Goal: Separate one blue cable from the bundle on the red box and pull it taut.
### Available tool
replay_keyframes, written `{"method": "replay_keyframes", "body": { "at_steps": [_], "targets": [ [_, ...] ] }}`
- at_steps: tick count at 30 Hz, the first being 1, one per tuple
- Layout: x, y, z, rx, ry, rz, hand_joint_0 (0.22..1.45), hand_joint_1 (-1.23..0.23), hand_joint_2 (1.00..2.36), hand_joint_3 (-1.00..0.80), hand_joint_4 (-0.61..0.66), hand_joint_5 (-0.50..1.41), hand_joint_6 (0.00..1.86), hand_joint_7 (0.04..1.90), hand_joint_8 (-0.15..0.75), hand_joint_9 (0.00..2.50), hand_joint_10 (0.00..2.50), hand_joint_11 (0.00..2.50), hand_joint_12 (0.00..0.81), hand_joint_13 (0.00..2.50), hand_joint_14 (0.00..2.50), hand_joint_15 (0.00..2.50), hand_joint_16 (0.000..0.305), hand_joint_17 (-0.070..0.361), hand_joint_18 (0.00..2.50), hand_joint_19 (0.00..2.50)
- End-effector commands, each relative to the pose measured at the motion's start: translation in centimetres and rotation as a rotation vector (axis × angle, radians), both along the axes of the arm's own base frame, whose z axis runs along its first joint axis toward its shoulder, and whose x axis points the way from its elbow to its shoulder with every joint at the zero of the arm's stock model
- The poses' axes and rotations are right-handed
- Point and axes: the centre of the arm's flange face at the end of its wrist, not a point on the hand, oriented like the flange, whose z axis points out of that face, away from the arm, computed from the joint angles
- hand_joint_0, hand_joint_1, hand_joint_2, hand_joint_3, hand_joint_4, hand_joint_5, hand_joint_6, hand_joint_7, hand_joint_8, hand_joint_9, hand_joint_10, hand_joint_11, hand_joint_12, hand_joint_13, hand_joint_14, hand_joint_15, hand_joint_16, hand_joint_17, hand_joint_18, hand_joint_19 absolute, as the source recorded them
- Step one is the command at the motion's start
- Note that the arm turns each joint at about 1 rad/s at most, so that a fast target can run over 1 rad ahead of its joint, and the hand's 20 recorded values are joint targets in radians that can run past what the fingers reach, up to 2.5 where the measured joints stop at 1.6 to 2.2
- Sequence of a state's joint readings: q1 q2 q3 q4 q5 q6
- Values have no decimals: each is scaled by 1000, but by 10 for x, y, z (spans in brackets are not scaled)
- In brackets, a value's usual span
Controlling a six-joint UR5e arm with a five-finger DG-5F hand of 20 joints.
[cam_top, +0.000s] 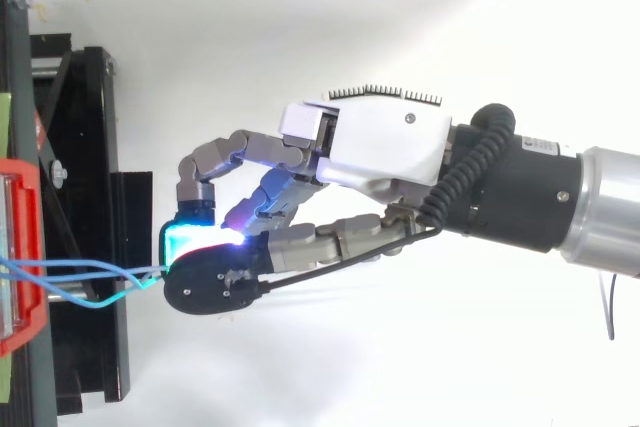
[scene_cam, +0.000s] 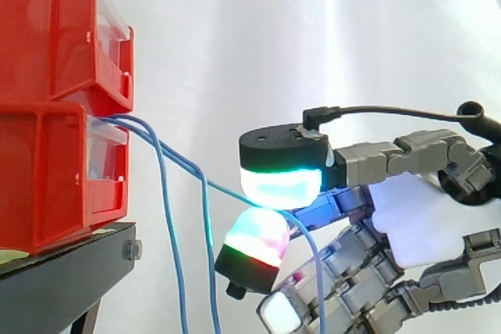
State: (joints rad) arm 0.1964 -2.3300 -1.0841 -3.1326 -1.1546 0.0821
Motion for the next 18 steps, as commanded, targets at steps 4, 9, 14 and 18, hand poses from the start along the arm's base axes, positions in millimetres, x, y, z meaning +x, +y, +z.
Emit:
{"method": "replay_keyframes", "body": {
  "at_steps": [4,9,14,18],
  "targets": [
    [-13,2,29,-8,31,-7,586,-771,1010,173,108,-136,803,1201,337,1018,16,553,394,879,12,434,68,152,735,638],
    [-22,-1,46,-19,43,-34,580,-762,1011,202,106,-139,814,1209,344,1029,16,554,393,885,12,430,68,153,746,637],
    [-26,-4,53,-30,51,-31,577,-735,1008,228,118,-140,827,1220,350,1043,14,555,401,896,13,429,69,156,765,638],
    [-28,-8,56,-31,55,-29,575,-726,1007,239,118,-140,833,1225,358,1049,14,553,405,901,13,434,70,157,771,635]
  ]
}}
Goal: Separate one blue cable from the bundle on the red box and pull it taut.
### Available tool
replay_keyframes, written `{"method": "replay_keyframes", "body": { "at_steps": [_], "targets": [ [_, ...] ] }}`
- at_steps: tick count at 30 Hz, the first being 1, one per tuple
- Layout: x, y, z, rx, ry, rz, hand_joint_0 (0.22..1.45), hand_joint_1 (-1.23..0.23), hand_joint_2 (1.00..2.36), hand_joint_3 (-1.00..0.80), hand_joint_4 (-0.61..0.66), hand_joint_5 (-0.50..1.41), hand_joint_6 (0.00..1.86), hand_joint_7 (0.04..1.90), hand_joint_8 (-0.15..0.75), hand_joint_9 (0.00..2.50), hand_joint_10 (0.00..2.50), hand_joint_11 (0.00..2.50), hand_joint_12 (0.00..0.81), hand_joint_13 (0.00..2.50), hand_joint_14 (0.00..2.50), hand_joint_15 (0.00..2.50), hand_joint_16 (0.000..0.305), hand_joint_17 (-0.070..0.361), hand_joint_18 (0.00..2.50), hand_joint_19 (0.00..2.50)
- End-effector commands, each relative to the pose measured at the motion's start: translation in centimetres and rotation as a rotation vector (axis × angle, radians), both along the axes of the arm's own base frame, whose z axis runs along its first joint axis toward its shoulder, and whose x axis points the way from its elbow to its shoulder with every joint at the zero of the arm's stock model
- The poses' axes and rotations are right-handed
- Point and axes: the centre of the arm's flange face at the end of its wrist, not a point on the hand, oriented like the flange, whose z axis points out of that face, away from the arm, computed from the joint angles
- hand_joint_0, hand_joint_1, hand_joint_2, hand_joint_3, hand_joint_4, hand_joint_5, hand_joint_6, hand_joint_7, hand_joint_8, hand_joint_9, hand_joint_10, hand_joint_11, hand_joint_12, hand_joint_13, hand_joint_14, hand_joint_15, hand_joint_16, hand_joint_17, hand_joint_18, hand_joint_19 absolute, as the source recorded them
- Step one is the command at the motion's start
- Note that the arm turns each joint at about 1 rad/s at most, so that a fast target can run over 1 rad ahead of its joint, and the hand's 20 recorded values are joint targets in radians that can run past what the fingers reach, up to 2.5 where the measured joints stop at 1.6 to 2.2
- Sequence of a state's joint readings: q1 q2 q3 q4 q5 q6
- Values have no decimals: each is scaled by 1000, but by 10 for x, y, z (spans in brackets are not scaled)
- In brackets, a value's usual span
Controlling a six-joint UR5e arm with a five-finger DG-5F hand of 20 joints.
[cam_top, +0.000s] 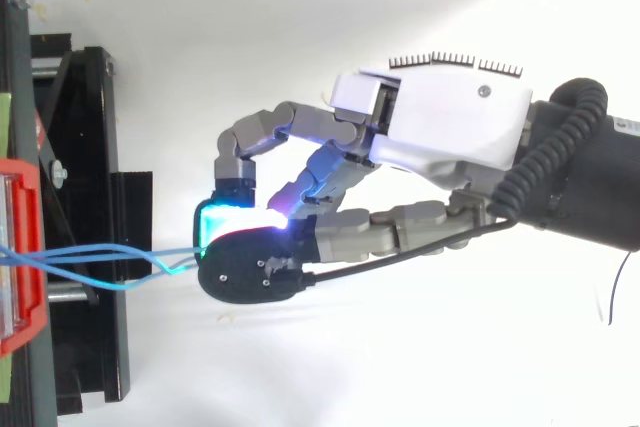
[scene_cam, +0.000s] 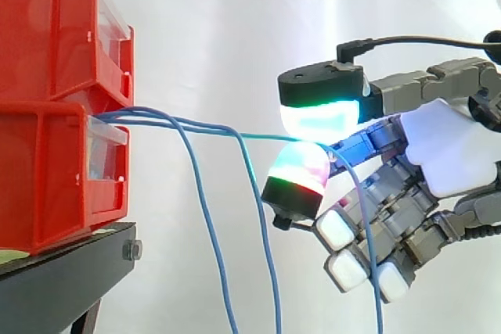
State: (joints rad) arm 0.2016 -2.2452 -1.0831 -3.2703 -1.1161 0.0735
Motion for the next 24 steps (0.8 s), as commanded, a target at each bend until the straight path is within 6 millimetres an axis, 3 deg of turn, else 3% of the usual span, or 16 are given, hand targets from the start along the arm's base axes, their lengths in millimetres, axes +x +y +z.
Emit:
{"method": "replay_keyframes", "body": {
  "at_steps": [1,4,10,24],
  "targets": [
    [-2,-3,3,-5,7,2,576,-724,1006,240,123,-140,834,1229,362,1051,16,550,404,903,12,432,70,158,772,635],
    [-10,-6,14,-29,18,10,576,-720,1006,244,124,-140,836,1233,361,1055,14,565,407,908,13,438,70,158,773,635],
    [-39,-7,7,-67,-4,14,578,-714,1004,238,129,-140,837,1225,367,1056,14,561,407,912,12,439,70,158,779,632],
    [-23,-3,13,-91,-150,17,579,-708,1004,234,127,-143,842,1203,371,1063,14,556,409,919,13,436,70,158,786,632]
  ]
}}
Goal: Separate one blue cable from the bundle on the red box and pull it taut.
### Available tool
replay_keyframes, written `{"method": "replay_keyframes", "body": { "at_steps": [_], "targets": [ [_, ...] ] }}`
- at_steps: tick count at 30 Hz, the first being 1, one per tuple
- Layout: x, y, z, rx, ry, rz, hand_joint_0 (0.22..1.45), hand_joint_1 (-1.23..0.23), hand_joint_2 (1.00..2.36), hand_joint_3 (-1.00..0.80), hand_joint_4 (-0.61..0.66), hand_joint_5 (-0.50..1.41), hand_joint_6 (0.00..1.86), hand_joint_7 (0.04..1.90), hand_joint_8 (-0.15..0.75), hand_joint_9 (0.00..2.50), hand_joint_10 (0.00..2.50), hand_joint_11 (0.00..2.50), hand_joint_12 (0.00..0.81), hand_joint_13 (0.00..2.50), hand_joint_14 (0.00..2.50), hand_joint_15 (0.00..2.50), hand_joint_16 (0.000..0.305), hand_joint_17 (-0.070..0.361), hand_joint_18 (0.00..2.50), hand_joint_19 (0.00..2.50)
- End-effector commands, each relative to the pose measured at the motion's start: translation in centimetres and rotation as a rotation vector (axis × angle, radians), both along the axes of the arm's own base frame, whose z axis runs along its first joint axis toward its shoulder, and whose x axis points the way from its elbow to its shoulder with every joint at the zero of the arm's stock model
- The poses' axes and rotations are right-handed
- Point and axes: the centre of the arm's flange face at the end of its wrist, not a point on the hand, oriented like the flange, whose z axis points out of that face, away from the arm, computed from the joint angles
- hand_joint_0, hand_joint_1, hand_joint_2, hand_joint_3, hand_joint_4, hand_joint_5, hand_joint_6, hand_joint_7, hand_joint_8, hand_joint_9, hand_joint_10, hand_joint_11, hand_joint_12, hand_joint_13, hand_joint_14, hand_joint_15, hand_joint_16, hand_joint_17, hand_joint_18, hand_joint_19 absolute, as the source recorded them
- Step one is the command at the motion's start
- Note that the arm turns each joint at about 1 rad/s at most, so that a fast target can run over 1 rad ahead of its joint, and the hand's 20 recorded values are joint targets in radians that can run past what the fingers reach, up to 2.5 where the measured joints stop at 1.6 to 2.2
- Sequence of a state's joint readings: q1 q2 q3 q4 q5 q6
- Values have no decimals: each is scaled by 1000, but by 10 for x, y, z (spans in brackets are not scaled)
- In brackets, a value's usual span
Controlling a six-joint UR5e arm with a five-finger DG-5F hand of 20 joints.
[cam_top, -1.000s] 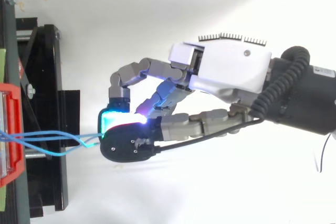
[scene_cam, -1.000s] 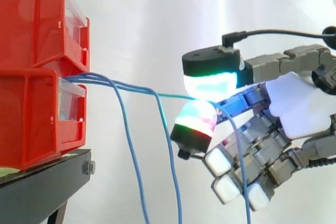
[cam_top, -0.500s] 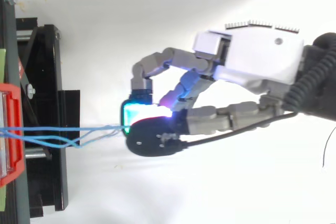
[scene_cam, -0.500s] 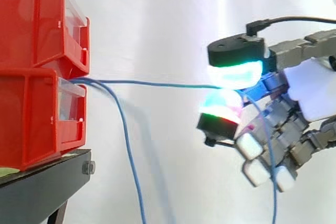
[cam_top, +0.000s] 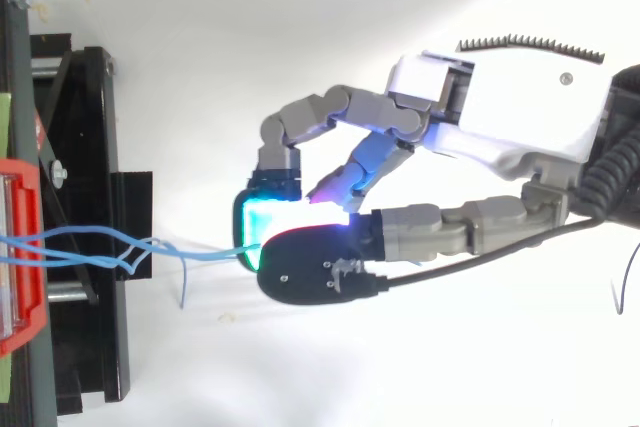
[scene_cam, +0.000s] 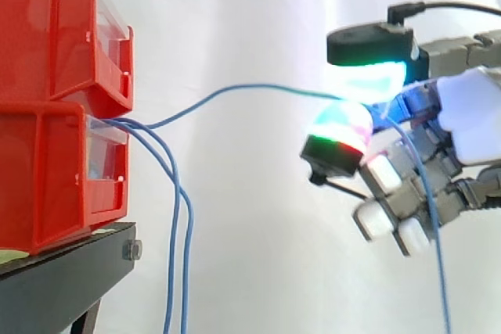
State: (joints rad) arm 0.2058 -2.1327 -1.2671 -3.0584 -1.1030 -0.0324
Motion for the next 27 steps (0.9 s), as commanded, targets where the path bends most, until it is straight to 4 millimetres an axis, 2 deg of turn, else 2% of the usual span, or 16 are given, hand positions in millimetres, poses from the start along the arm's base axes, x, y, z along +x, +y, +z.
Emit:
{"method": "replay_keyframes", "body": {
  "at_steps": [1,9,12,20,27],
  "targets": [
    [7,1,4,-35,-50,5,580,-708,1004,233,127,-143,842,1212,370,1064,14,559,410,919,12,441,70,158,785,640],
    [10,2,7,-94,-58,15,579,-706,1004,231,129,-143,842,1208,369,1066,14,567,411,922,12,441,70,158,790,632],
    [10,2,7,-96,-58,17,577,-703,1004,239,73,-142,842,1185,367,1073,14,566,408,923,12,442,70,158,792,639],
    [9,2,6,-98,-54,12,574,-702,1001,262,84,-132,836,1205,384,1114,16,563,418,947,14,436,71,161,815,630],
    [9,2,6,-98,-54,12,556,-700,1075,235,91,-129,835,1211,393,1135,14,563,423,965,11,435,73,163,830,624]
  ]
}}
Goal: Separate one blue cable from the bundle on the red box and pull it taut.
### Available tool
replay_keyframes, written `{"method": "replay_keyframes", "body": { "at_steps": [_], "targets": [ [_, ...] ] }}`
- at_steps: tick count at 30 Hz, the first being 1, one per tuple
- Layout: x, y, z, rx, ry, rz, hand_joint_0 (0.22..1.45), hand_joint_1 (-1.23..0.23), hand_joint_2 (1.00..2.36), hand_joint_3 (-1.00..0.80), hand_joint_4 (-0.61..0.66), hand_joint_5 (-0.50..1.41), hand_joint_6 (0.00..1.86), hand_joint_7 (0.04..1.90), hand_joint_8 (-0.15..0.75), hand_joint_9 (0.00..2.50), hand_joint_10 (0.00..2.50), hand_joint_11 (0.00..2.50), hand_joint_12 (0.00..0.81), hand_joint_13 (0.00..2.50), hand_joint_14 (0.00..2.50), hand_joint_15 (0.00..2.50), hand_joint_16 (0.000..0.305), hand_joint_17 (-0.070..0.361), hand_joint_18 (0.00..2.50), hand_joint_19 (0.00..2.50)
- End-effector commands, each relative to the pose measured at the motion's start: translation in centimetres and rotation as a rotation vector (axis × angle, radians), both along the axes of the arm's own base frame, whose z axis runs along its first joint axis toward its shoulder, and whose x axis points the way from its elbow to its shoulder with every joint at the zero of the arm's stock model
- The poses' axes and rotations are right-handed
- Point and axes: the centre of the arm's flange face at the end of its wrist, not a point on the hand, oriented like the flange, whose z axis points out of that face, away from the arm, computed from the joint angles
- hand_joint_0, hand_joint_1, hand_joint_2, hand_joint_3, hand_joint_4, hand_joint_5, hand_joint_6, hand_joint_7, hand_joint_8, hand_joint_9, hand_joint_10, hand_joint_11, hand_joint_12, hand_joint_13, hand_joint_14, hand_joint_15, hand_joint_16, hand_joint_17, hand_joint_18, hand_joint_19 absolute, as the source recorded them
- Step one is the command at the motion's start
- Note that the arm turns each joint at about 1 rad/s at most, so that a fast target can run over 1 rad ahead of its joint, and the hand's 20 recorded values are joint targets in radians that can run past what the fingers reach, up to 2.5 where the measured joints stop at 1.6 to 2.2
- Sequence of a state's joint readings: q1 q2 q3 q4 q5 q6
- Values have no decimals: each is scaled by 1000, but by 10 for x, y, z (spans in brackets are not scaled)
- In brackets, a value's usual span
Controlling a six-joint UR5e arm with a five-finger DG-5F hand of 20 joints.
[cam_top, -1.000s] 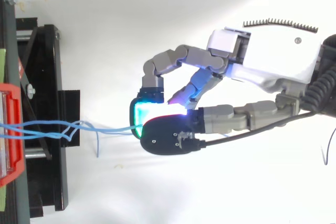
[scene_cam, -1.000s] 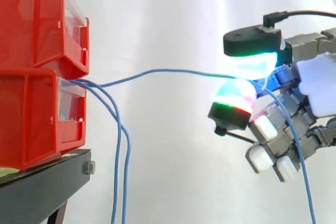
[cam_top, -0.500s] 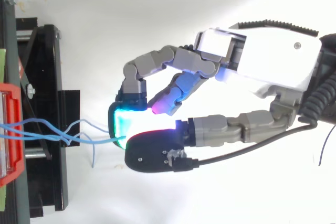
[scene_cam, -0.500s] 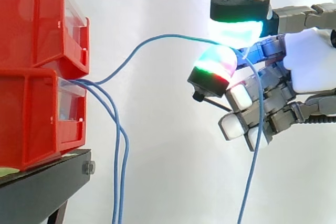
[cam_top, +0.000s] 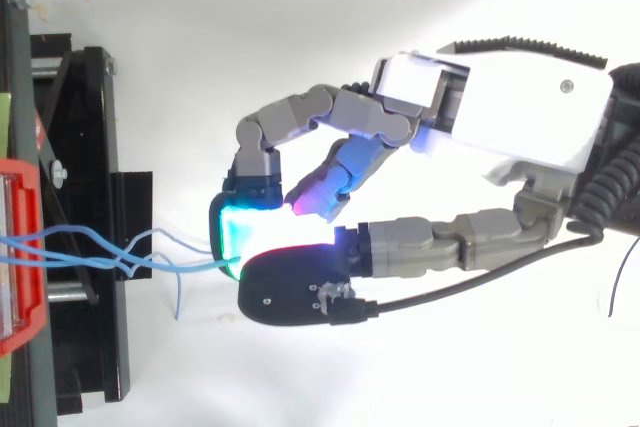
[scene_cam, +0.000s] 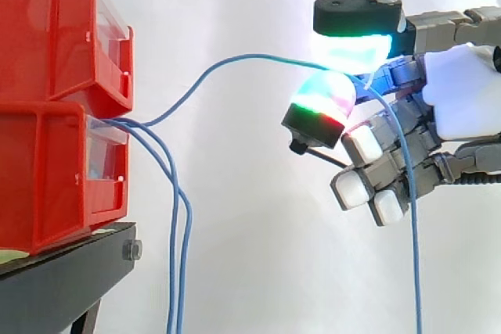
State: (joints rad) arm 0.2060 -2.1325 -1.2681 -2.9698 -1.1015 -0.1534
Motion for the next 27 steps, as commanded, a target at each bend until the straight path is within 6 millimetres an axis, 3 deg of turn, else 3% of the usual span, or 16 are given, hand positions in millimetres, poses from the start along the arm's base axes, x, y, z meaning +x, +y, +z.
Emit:
{"method": "replay_keyframes", "body": {
  "at_steps": [1,27],
  "targets": [
    [0,0,1,0,-1,-1,556,-700,1071,238,92,-129,835,1210,398,1147,16,564,424,972,13,435,73,164,833,614],
    [0,0,0,0,0,-1,542,-695,1120,207,98,-128,836,1189,401,1201,17,586,424,1047,11,455,74,166,885,630]
  ]
}}
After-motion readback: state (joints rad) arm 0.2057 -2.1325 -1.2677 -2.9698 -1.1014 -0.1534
